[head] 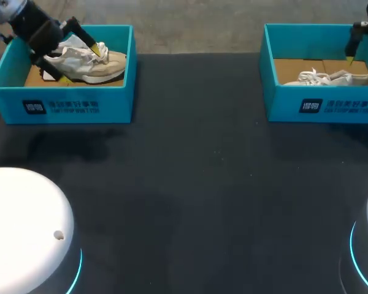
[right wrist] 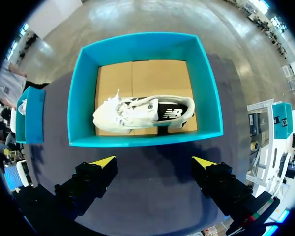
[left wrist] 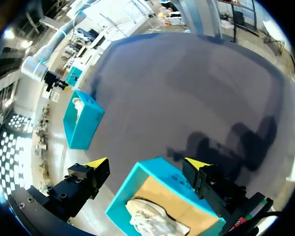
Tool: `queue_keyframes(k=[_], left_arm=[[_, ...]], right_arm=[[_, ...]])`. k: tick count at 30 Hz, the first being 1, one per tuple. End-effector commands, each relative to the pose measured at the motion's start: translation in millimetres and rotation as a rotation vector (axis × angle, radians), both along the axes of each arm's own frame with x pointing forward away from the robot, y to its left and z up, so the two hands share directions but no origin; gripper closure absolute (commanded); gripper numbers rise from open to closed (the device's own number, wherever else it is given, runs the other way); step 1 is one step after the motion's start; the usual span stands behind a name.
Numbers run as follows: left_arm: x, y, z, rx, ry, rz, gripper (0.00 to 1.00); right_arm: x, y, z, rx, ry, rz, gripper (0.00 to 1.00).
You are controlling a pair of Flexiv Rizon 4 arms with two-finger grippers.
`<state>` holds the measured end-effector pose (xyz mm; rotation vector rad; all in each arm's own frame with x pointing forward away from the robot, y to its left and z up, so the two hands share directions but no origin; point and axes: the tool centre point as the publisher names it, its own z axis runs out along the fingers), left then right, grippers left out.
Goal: Take the shoe out of the shoebox, open the shoe tongue, remove and reinsert the insole, then place the shoe into the shoebox
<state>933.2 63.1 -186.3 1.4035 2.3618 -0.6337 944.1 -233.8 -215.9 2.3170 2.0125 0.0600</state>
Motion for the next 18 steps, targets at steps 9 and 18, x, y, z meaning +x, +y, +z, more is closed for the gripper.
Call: queue_keyframes(k=[9,18], left_arm=[[28.8,43.9,22.1,0.181,-0.128,-0.197,0.0],[65.6,75.8,20.0,0.232,-0.197,-0.253,0.0]], right_arm=[[-0.3,-0.2,0.1,-0.001,0.0,0.0,0.0],[-0.3,-0.2,0.1,-0.001,0.0,0.0,0.0]])
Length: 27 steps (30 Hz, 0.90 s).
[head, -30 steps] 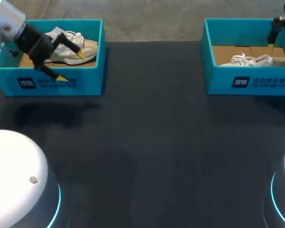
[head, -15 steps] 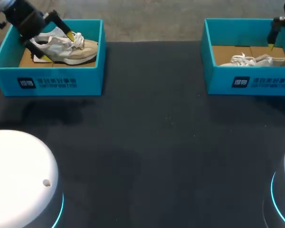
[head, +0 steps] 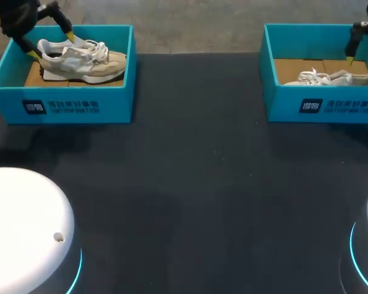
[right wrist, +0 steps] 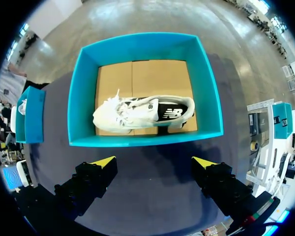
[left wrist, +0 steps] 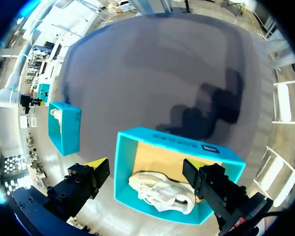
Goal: Take the shoe out of the shoebox, open the shoe tongue, remove and reinsert the insole, then place the shoe into the shoebox
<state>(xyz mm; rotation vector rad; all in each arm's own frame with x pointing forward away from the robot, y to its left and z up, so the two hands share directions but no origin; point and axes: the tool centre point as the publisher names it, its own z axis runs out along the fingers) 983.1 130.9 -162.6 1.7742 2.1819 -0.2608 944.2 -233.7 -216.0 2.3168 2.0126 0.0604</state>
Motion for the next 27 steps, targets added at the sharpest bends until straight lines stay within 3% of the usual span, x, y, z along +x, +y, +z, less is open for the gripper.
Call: queue_keyframes(k=[1,9,27], left_arm=[[20.4,11.5,-5.0,0.002,0.008,-0.015,0.0],[59.5,42.8,-16.6,0.026,-0.016,-0.079,0.0],[59.5,42.8,-16.6,0.026,-0.016,-0.079,0.0]], right_arm=[[-0.4,-0.3,0.2,-0.001,0.0,0.0,0.0],[-0.4,-0.3,0.2,-0.001,0.0,0.0,0.0],[-0.4,-0.3,0.2,-0.001,0.0,0.0,0.0]])
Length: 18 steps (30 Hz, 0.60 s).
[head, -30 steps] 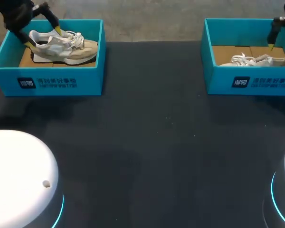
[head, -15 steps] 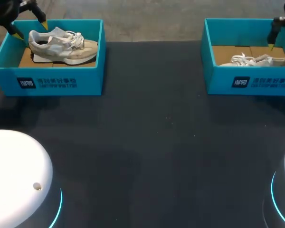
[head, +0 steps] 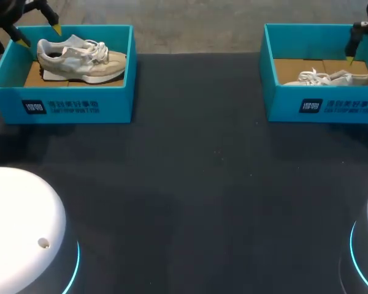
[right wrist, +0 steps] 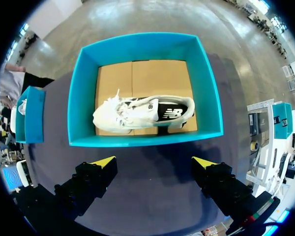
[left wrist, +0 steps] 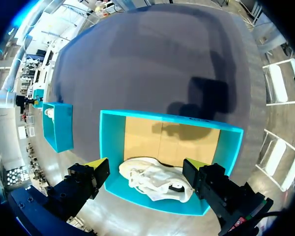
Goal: Take the shoe out of the shoebox, open the shoe tongue, remove and reinsert the insole, then place the shoe into the shoebox
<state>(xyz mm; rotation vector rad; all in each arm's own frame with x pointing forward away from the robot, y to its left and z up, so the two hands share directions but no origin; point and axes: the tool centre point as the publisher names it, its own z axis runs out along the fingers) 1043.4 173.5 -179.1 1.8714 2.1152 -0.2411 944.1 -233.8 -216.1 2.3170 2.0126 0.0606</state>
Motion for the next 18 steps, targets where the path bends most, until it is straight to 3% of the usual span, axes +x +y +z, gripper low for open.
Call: queue_keyframes(k=[1,6,18], left_arm=[[2.1,-0.6,0.2,0.008,-0.009,-0.034,0.0],[26.2,2.0,-7.3,0.124,-0.048,-0.117,0.0],[77.4,25.0,-22.2,0.15,0.009,-0.169,0.0]], right_arm=[[-0.3,-0.2,0.3,-0.001,0.0,0.0,0.0],[-0.3,-0.2,0.3,-0.001,0.0,0.0,0.0],[-0.3,-0.2,0.3,-0.001,0.0,0.0,0.0]])
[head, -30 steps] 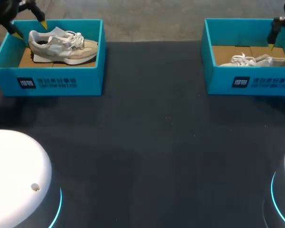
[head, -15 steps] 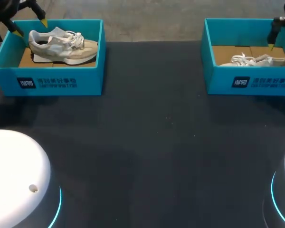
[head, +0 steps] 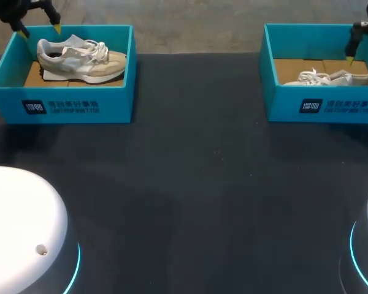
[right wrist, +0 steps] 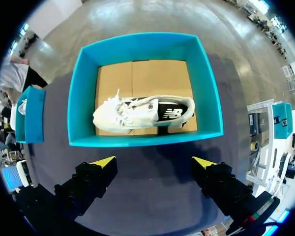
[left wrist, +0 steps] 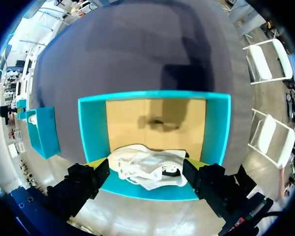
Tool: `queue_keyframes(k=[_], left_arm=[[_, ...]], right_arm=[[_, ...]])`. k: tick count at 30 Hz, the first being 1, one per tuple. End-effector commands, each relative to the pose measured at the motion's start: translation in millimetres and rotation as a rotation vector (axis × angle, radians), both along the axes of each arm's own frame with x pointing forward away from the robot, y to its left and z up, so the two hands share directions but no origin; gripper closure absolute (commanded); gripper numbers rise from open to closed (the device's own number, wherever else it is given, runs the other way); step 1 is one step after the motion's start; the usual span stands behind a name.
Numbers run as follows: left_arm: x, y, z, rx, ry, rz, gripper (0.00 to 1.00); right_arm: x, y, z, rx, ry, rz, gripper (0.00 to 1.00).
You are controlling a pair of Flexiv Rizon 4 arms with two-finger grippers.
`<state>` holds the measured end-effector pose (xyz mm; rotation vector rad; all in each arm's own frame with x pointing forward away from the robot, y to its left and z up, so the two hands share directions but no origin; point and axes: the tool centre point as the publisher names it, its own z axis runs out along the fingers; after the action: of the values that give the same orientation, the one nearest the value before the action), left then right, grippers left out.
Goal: Take the shoe out of the shoebox, open the shoe tongue, remove and reinsert the insole, then place the shoe into the shoebox
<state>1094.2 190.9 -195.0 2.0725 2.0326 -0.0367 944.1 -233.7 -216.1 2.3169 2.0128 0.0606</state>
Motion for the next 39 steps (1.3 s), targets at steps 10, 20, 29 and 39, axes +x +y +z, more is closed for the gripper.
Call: queue_keyframes(k=[10,20,29,39], left_arm=[[66.1,30.0,-35.4,0.119,0.078,-0.07,0.0],[90.4,59.7,-49.2,0.189,0.101,-0.11,0.0],[103.3,77.7,-71.9,0.225,0.112,-0.092,0.0],[116.8,87.7,-92.8,0.286,0.084,-0.083,0.0]], right_arm=[[-0.3,-0.3,0.3,-0.001,0.0,0.0,0.0],[-0.3,-0.3,0.3,-0.001,0.0,0.0,0.0],[-0.3,-0.3,0.3,-0.001,0.0,0.0,0.0],[-0.3,-0.3,0.3,-0.001,0.0,0.0,0.0]])
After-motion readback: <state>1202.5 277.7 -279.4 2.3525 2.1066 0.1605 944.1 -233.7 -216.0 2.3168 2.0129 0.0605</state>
